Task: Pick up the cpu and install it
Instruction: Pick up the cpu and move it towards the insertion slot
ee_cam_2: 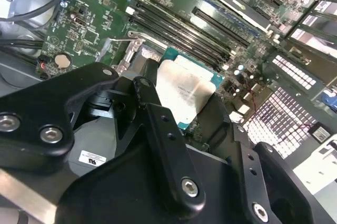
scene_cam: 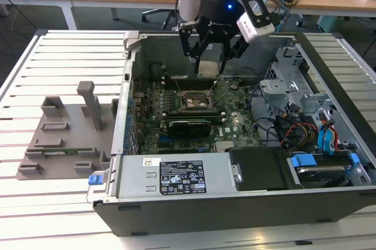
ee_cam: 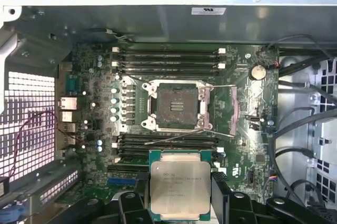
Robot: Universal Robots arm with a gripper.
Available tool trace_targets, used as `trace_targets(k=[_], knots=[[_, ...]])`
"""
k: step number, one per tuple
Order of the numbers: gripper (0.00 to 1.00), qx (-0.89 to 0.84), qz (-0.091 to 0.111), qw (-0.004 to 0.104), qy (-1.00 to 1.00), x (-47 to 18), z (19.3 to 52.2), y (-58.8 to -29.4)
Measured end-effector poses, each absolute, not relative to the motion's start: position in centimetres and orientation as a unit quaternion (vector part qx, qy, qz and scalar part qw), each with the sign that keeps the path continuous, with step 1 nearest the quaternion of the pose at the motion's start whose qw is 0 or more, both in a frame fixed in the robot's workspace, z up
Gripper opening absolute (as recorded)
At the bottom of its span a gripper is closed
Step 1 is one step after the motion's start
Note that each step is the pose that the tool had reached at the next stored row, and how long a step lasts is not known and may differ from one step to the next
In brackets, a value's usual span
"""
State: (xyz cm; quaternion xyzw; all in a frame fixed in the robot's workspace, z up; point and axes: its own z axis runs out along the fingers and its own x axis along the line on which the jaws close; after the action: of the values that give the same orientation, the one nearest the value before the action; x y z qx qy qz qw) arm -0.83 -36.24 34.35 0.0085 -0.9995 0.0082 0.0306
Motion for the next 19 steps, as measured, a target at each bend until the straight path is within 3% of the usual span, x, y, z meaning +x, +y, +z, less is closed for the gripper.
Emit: trace_targets(k=[19], knots=[[0.55,0.009,0.008,0.034,-0.999,1.0,33.2,-34.9]])
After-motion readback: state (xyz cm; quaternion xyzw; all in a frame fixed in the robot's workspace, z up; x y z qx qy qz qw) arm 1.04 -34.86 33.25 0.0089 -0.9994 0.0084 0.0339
